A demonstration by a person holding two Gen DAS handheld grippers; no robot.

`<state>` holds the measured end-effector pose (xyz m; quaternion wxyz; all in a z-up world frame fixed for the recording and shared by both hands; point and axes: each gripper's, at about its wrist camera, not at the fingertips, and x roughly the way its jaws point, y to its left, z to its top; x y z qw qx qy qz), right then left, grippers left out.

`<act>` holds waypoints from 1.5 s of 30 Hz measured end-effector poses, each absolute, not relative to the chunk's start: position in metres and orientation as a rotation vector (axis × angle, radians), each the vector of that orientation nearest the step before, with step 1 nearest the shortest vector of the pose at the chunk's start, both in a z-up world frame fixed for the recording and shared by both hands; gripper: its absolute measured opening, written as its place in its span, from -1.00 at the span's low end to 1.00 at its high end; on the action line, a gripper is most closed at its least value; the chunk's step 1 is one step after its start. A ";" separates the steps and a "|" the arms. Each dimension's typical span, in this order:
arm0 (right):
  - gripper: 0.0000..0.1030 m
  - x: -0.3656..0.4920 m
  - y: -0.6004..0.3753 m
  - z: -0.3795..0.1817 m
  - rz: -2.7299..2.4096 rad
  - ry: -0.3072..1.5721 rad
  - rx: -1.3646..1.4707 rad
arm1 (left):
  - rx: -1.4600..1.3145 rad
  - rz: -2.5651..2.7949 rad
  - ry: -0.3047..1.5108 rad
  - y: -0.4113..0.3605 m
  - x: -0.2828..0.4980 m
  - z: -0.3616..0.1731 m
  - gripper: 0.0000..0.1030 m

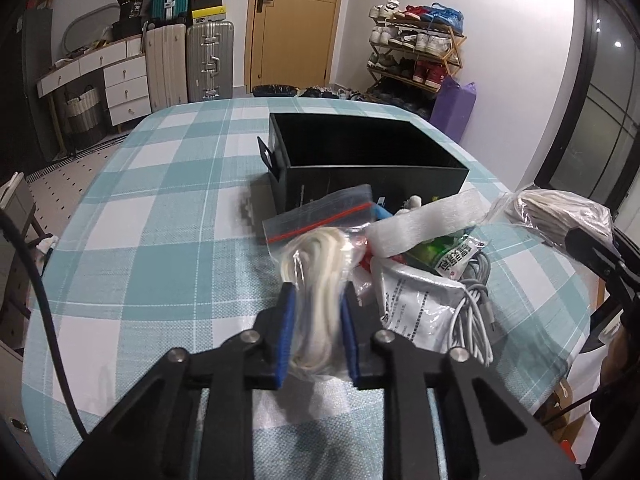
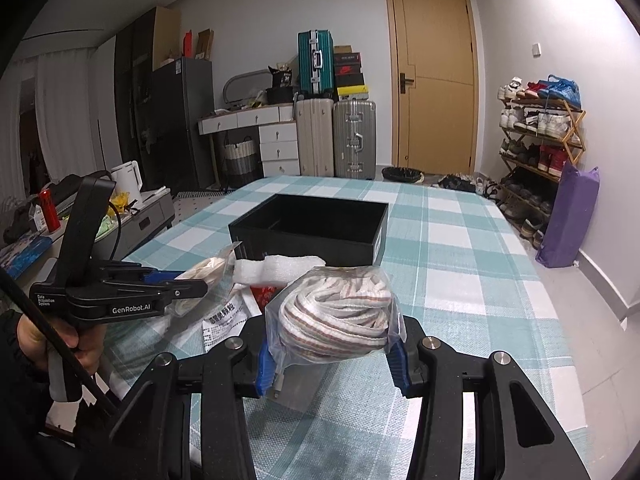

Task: Organize soft objects
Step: 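Lift the bagged strap and bagged rope with both grippers toward the black box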

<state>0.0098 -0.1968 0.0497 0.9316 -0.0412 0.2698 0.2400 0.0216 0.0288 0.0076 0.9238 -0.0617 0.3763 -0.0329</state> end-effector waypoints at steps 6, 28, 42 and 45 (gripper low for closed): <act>-0.12 0.007 -0.198 0.055 0.495 0.533 -0.084 | -0.119 -0.075 0.764 0.029 0.019 0.010 -0.73; -0.12 0.013 -0.195 0.046 0.515 0.557 -0.078 | -0.019 -0.184 0.918 0.010 0.034 -0.029 0.98; -0.12 0.018 -0.193 0.043 0.523 0.555 -0.070 | -0.074 -0.148 0.828 0.022 0.020 -0.012 -0.48; -0.12 0.017 -0.193 0.045 0.527 0.551 -0.073 | -0.066 -0.149 0.802 0.021 0.014 -0.004 -0.51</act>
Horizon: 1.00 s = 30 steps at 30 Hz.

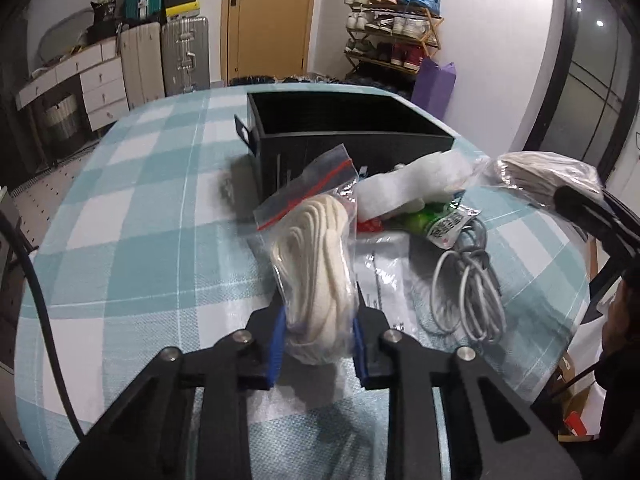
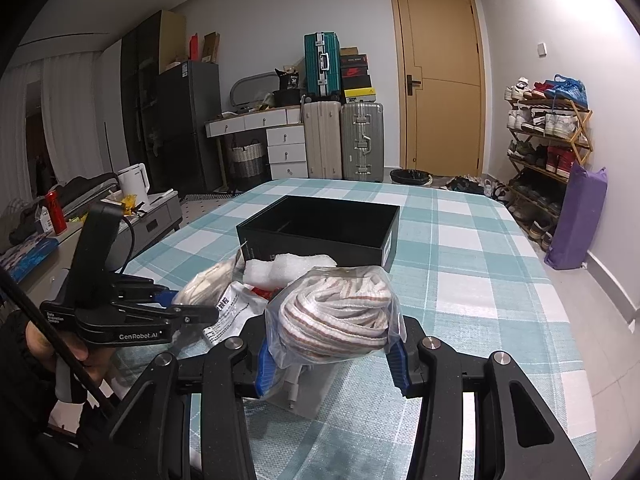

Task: Organize soft objects
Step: 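Lift the bagged strap and bagged rope with both grippers toward the black box, then lower both bags into the black box and open both grippers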

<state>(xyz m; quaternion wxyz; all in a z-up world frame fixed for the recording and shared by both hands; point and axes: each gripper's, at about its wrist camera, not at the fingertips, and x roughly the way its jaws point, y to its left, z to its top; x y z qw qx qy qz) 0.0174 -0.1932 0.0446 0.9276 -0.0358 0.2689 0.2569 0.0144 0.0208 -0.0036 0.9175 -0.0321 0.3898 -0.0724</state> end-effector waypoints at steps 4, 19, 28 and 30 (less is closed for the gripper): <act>-0.12 0.018 -0.195 0.047 0.525 0.543 -0.071 | -0.070 -0.152 0.755 0.022 0.009 0.007 -0.53; -0.12 0.016 -0.199 0.062 0.524 0.496 -0.052 | -0.106 -0.164 0.671 0.026 0.010 0.042 -0.59; -0.12 0.038 -0.192 0.069 0.547 0.501 -0.035 | -0.103 -0.154 0.652 0.024 0.033 0.056 -0.59; -0.12 0.043 -0.189 0.069 0.552 0.505 -0.032 | -0.105 -0.154 0.648 0.025 0.038 0.058 -0.59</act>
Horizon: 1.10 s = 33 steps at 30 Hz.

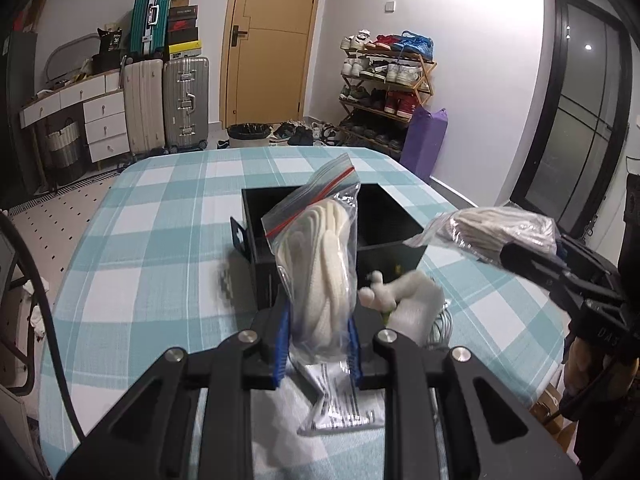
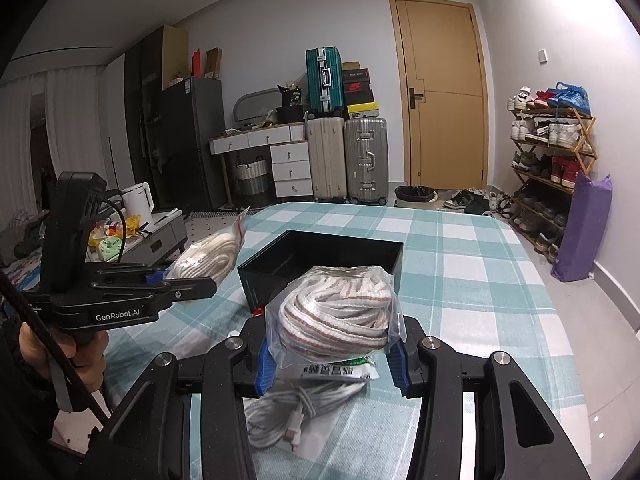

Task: Organize soft objects
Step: 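Lower both bags into the black box and open both grippers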

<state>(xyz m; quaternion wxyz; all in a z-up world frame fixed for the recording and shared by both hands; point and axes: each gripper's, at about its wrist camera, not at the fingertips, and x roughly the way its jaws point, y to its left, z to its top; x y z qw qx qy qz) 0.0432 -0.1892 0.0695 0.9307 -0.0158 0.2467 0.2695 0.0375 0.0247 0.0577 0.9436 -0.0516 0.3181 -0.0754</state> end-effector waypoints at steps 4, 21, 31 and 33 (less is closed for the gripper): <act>-0.12 0.055 -0.183 0.071 0.560 0.514 -0.032 | -0.097 -0.153 0.652 0.024 0.052 0.061 -0.59; -0.12 0.113 -0.165 0.072 0.580 0.564 -0.032 | -0.074 -0.151 0.670 0.021 0.108 0.065 -0.58; -0.13 0.146 -0.144 0.062 0.603 0.611 -0.069 | -0.042 -0.129 0.754 0.016 0.144 0.046 -0.58; -0.13 0.153 -0.141 0.059 0.606 0.626 -0.077 | -0.036 -0.127 0.772 0.014 0.150 0.043 -0.58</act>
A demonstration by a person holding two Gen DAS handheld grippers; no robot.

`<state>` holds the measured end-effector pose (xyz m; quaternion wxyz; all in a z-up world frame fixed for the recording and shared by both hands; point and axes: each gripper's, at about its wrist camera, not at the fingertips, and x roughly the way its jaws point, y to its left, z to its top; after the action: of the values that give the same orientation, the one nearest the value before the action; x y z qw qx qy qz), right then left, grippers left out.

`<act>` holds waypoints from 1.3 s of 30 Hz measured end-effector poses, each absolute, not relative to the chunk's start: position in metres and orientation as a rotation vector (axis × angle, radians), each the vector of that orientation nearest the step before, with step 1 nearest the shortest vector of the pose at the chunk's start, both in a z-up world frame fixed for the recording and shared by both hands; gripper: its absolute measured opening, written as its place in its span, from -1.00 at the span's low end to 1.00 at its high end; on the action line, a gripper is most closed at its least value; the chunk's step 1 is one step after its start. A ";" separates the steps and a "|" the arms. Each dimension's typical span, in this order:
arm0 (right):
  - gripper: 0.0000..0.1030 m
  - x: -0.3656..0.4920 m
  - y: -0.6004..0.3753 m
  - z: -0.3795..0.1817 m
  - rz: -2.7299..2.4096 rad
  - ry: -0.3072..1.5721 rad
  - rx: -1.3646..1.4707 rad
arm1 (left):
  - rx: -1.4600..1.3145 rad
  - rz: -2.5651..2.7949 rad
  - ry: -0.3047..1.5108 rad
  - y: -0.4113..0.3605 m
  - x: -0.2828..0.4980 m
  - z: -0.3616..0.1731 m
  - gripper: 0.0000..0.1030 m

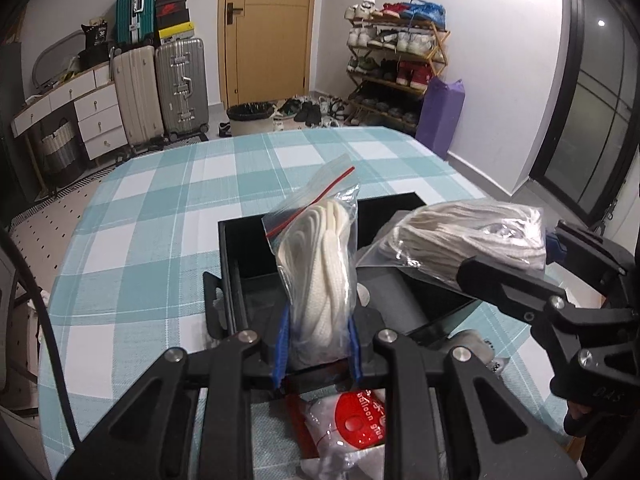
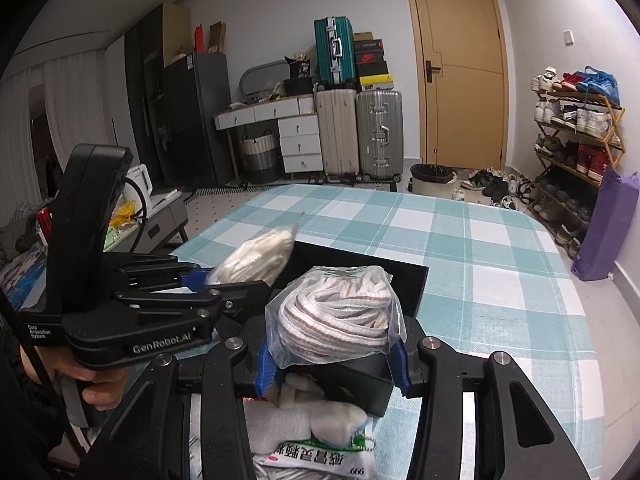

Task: Organize soft objects
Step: 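Lower both bags into the black box and open both grippers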

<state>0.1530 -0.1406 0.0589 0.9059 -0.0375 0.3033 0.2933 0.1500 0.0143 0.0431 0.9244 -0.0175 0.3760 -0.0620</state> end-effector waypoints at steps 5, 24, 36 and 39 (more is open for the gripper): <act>-0.13 0.167 -0.138 0.052 0.604 0.650 -0.088 | -0.031 -0.122 0.813 0.012 0.163 0.036 -0.57; 0.15 0.192 -0.140 0.036 0.571 0.664 -0.104 | -0.022 -0.101 0.839 0.010 0.174 0.029 0.07; 0.99 0.161 -0.172 0.062 0.492 0.596 -0.068 | -0.046 -0.090 0.758 0.011 0.150 0.050 0.94; 0.99 0.153 -0.177 0.064 0.486 0.600 -0.051 | -0.043 -0.071 0.762 0.011 0.144 0.052 0.98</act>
<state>0.1530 -0.1772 0.0644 0.9260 -0.0248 0.2927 0.2370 0.1439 0.0112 0.0524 0.9275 -0.0208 0.3716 -0.0345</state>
